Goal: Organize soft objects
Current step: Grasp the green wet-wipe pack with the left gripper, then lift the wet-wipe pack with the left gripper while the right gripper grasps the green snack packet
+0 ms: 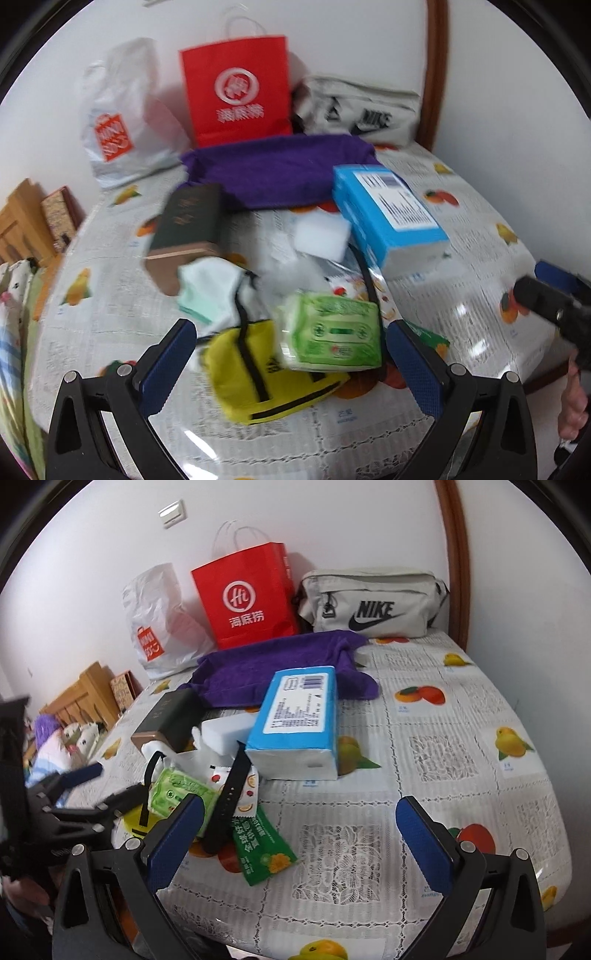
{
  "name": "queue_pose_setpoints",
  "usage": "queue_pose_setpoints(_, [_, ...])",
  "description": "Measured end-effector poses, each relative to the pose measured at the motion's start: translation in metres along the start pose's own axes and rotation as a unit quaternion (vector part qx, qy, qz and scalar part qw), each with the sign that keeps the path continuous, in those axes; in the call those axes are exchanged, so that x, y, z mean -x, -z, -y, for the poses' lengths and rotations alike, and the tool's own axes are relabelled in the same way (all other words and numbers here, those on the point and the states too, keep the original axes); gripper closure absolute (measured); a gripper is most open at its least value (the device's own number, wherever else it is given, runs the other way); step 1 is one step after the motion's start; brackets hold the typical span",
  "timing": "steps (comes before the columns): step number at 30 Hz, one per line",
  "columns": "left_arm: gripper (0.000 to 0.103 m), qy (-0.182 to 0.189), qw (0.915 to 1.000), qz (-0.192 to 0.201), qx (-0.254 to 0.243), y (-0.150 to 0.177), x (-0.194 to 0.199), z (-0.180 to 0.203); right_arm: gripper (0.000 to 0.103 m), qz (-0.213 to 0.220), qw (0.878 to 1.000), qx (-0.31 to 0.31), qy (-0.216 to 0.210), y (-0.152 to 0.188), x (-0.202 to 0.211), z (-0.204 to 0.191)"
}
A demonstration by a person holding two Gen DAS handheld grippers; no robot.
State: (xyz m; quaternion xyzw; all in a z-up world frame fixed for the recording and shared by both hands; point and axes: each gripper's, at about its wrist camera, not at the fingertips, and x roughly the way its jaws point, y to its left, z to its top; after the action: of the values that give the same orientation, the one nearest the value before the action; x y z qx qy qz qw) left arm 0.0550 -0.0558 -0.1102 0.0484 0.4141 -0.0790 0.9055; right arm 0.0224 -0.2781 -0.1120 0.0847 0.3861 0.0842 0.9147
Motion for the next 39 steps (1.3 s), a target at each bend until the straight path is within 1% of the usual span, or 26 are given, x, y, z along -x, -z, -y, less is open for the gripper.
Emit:
queue_pose_setpoints(5, [0.0,-0.001,0.9994,-0.016,-0.032,0.003,-0.021,0.017,0.001,-0.012,1.0,-0.006,0.012,0.004,-0.011,0.014])
queue_pose_setpoints(7, [0.0,-0.01,0.9984,-0.024,-0.049,0.005,-0.03,0.023,0.001,-0.021,1.0,-0.015,0.009,0.006,-0.018,0.02])
queue_pose_setpoints(9, [0.0,-0.027,0.9968,-0.032,-0.067,0.007,-0.042,0.03,0.001,-0.031,0.999,-0.022,0.008,0.01,-0.025,0.025])
queue_pose_setpoints(12, [0.0,-0.046,0.9956,-0.034,-0.075,0.008,-0.051,0.032,0.001,-0.044,0.999,-0.022,0.006,0.016,-0.035,0.027])
queue_pose_setpoints(14, [0.002,-0.04,0.9972,-0.024,-0.059,0.007,-0.051,0.027,0.001,-0.052,0.999,-0.017,0.001,0.02,-0.04,0.025])
queue_pose_setpoints(16, [0.018,-0.016,0.9985,-0.021,-0.048,0.005,-0.051,0.022,0.001,-0.056,0.998,-0.008,-0.006,0.023,-0.044,0.021])
queue_pose_setpoints(17, [0.028,-0.002,0.9991,-0.021,-0.038,0.004,-0.05,0.017,0.001,-0.056,0.998,-0.004,-0.011,0.025,-0.046,0.019])
queue_pose_setpoints(21, [0.029,0.014,0.9998,-0.004,-0.016,0.002,-0.043,0.006,0.003,-0.056,0.998,0.016,-0.022,0.028,-0.052,0.009])
queue_pose_setpoints(25, [0.029,0.02,0.9998,0.006,-0.003,-0.004,-0.035,-0.007,0.004,-0.055,0.997,0.047,-0.033,0.031,-0.058,-0.006])
queue_pose_setpoints(27, [0.029,0.016,0.9998,0.012,0.006,-0.005,-0.028,-0.015,0.005,-0.058,0.996,0.061,-0.036,0.032,-0.061,-0.013])
queue_pose_setpoints(29, [0.029,0.004,0.9997,0.017,0.016,-0.006,-0.023,-0.023,0.009,-0.065,0.994,0.073,-0.043,0.036,-0.068,-0.021])
queue_pose_setpoints(31, [0.029,0.009,0.9992,0.019,0.034,-0.009,-0.019,-0.033,0.014,-0.081,0.992,0.085,-0.051,0.039,-0.077,-0.028])
queue_pose_setpoints(32, [0.029,0.013,0.9988,0.02,0.042,-0.01,-0.017,-0.038,0.015,-0.087,0.991,0.09,-0.051,0.041,-0.082,-0.032])
queue_pose_setpoints(34, [0.029,0.014,0.9984,0.024,0.049,-0.011,-0.013,-0.045,0.016,-0.095,0.989,0.102,-0.046,0.043,-0.091,-0.039])
queue_pose_setpoints(36, [0.029,0.003,0.9985,0.024,0.049,-0.01,-0.011,-0.053,0.016,-0.085,0.987,0.13,-0.028,0.046,-0.093,-0.048])
queue_pose_setpoints(38, [0.029,-0.001,0.9981,0.024,0.056,-0.009,-0.009,-0.059,0.016,-0.078,0.982,0.171,-0.009,0.051,-0.098,-0.058])
queue_pose_setpoints(39, [0.029,0.0,0.9978,0.024,0.062,-0.008,-0.008,-0.064,0.019,-0.069,0.981,0.184,-0.006,0.052,-0.099,-0.062])
